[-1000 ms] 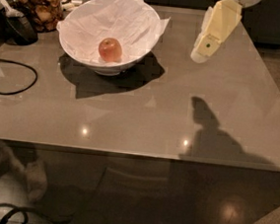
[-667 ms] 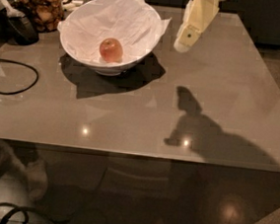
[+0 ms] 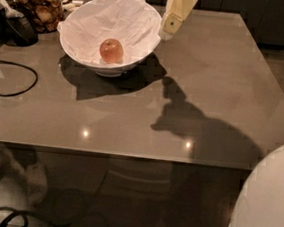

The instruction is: Pick apple from white bowl

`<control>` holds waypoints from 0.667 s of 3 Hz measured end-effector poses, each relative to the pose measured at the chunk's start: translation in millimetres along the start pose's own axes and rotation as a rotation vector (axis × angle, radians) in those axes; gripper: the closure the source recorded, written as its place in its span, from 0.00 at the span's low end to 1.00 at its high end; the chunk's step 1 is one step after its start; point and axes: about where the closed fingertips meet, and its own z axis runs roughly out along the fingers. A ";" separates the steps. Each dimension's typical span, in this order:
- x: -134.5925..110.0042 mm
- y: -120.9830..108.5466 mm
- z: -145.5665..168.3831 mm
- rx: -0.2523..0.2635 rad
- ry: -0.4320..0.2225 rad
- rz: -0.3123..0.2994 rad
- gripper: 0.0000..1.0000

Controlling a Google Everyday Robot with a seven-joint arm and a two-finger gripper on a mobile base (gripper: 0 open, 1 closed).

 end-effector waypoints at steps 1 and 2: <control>-36.3 -24.4 69.7 -0.030 0.001 -0.011 0.00; -38.2 -26.3 72.9 -0.022 -0.006 -0.007 0.00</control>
Offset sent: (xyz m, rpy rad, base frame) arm 0.0718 0.0904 -0.0540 -0.0677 0.0857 0.0644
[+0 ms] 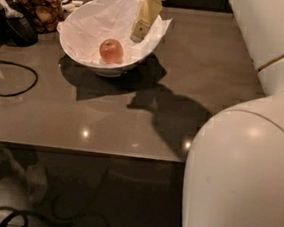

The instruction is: Pick apple from white bowl

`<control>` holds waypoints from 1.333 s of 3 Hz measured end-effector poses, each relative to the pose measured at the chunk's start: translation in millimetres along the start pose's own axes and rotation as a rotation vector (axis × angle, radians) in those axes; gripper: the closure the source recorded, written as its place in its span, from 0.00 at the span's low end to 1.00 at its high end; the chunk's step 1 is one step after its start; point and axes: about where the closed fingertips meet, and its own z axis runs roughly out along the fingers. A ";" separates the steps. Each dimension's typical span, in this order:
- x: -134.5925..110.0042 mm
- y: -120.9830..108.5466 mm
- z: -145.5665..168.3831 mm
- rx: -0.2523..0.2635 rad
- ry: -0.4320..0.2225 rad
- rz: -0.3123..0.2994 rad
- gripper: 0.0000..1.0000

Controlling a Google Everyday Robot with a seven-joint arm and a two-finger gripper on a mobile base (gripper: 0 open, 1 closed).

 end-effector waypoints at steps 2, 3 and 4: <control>-13.8 -7.0 23.9 -0.035 -0.028 0.006 0.14; -27.5 -16.0 46.6 -0.066 -0.052 0.013 0.29; -36.5 -24.0 58.8 -0.074 -0.069 0.015 0.26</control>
Offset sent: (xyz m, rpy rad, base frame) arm 0.0491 0.0513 -0.0207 0.0716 0.1040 0.0525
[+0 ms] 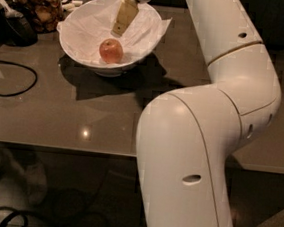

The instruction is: Pick apple from white bowl

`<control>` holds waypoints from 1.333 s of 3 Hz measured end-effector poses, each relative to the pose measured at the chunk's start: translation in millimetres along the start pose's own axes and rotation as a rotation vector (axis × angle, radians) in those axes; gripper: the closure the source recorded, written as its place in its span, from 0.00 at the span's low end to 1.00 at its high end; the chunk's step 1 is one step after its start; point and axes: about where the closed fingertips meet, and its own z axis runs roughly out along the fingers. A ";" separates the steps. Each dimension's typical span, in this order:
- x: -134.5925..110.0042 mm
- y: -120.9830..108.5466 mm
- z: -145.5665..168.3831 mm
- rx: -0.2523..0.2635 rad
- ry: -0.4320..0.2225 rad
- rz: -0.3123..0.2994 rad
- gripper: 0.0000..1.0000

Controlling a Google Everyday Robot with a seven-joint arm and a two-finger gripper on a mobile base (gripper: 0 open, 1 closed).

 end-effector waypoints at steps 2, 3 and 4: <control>-7.1 -8.2 22.6 -0.021 -0.022 0.010 0.21; -6.8 -9.1 32.2 -0.036 -0.033 0.024 0.22; -6.6 -9.2 39.5 -0.049 -0.042 0.037 0.22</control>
Offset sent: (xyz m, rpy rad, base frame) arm 0.0342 0.0068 -0.0013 -0.0046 0.0919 0.0232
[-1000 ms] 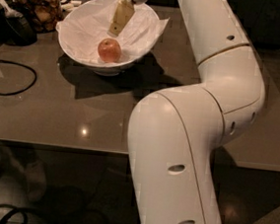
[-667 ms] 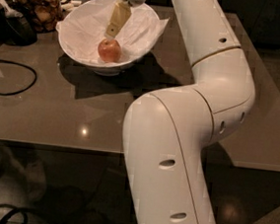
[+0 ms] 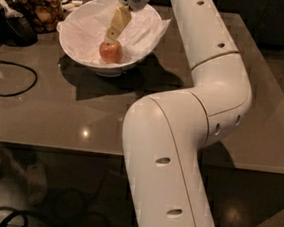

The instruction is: Pick apple from white bowl

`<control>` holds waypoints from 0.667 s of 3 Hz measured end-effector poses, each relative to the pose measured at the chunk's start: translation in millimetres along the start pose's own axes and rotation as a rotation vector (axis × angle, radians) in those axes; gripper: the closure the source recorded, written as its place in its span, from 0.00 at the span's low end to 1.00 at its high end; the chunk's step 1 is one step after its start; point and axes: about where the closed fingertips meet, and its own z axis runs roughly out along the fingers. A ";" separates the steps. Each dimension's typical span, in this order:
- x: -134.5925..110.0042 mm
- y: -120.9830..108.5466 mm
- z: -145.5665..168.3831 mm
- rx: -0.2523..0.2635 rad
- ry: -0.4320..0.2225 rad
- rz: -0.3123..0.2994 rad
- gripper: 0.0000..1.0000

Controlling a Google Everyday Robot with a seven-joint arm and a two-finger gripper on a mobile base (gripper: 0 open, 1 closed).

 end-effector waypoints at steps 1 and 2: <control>2.1 1.3 10.7 -0.023 -0.005 0.017 0.24; 5.3 3.2 22.1 -0.047 -0.003 0.034 0.26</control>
Offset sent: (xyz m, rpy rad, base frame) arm 0.0063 -0.0084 -0.0187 -0.0406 0.1526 0.0179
